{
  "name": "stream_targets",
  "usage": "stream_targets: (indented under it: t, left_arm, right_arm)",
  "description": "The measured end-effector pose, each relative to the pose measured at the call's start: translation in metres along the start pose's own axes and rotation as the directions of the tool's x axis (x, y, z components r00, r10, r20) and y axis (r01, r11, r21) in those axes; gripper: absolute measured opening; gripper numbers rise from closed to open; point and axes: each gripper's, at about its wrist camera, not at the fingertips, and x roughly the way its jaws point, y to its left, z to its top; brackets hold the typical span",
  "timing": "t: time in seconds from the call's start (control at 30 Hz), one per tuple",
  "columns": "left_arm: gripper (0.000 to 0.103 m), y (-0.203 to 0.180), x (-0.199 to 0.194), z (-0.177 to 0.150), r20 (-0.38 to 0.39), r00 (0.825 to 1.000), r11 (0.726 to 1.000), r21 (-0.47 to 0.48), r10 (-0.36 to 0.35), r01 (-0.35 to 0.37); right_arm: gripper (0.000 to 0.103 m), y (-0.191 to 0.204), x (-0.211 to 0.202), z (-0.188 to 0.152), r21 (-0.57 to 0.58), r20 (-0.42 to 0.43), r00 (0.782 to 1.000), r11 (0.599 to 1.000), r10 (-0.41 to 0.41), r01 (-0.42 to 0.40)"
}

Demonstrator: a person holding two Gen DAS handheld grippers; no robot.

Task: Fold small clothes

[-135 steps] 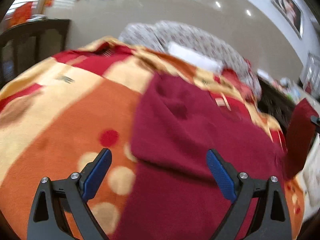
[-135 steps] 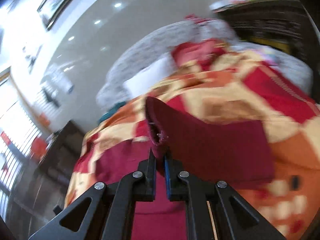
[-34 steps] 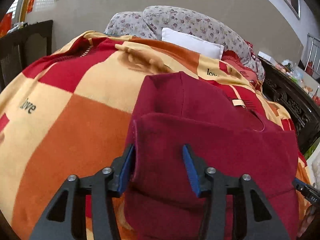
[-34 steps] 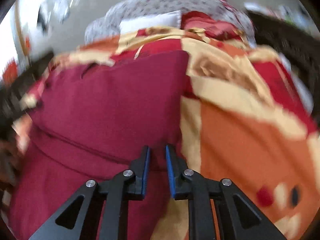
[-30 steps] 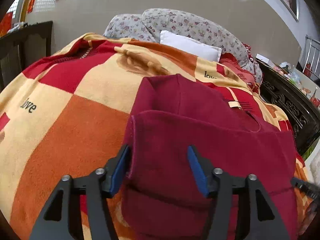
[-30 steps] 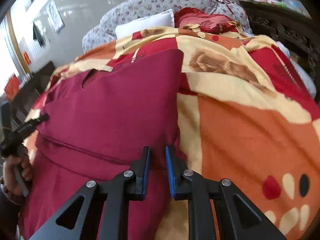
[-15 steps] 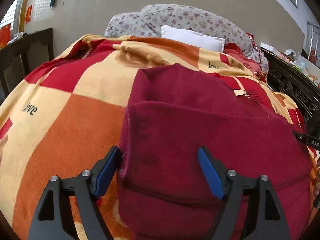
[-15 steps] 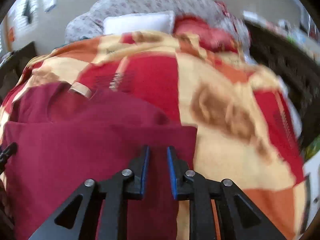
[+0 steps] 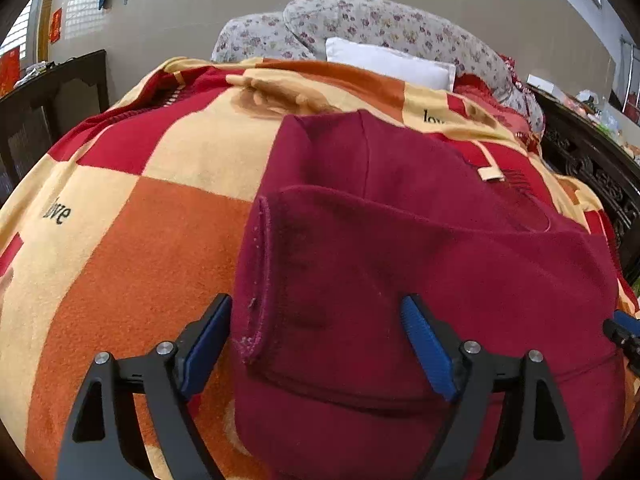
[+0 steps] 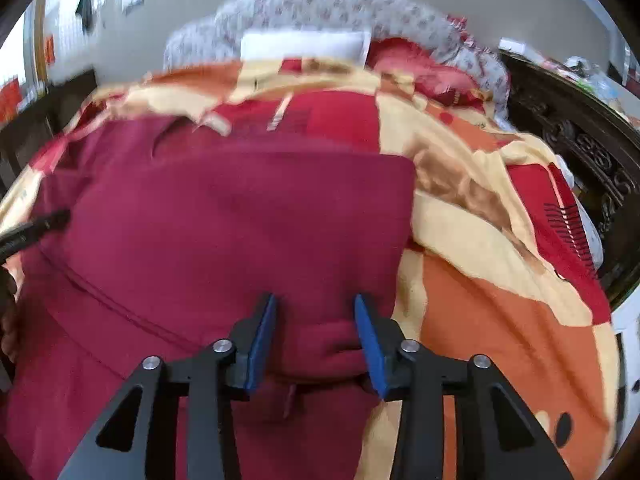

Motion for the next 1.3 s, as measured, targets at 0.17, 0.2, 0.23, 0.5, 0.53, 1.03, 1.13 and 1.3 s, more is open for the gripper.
stream_targets:
  t: [0.17, 0.2, 0.23, 0.5, 0.53, 1.03, 1.13, 1.3]
  left_arm:
    - [0.090, 0.003, 0.000, 0.004, -0.037, 0.999, 1.000, -0.007, -0.011, 0.011]
    - [0.090, 0.004, -0.006, 0.005, -0.033, 0.999, 1.000, -0.012, -0.013, 0.012]
    - [0.090, 0.006, -0.020, 0.005, 0.000, 1.000, 1.000, -0.007, -0.015, 0.015]
    - [0.094, 0.001, -0.120, -0.038, 0.129, 0.985, 0.982, 0.167, -0.113, 0.091]
    - [0.095, 0.002, -0.139, -0.049, 0.143, 0.980, 0.974, 0.199, -0.136, 0.106]
    - [0.095, 0.071, -0.235, -0.177, 0.002, 0.956, 0.917, 0.286, -0.292, 0.279]
    - [0.095, 0.074, -0.234, -0.191, 0.008, 0.952, 0.909, 0.299, -0.305, 0.289]
    - [0.088, 0.076, -0.221, -0.201, -0.053, 0.937, 0.903, 0.256, -0.344, 0.346]
  right_arm:
    - [0.072, 0.000, -0.014, 0.013, 0.049, -0.101, 0.993, 0.997, -0.061, 0.066]
    - [0.072, 0.001, -0.027, 0.014, 0.052, -0.092, 0.994, 0.996, -0.064, 0.069]
    - [0.072, 0.002, -0.044, 0.013, 0.050, -0.059, 0.997, 0.998, -0.042, 0.045]
    - [0.102, 0.004, -0.168, -0.049, 0.016, 0.157, 0.985, 0.998, -0.068, 0.066]
    - [0.102, 0.006, -0.178, -0.062, 0.024, 0.165, 0.983, 0.997, -0.080, 0.077]
    - [0.094, 0.030, -0.234, -0.223, 0.055, 0.120, 0.990, 0.996, 0.070, -0.077]
    - [0.073, 0.034, -0.228, -0.247, 0.045, 0.096, 0.992, 0.996, 0.077, -0.081]
    - [0.053, 0.028, -0.215, -0.255, 0.145, 0.094, 0.984, 0.976, 0.152, -0.165]
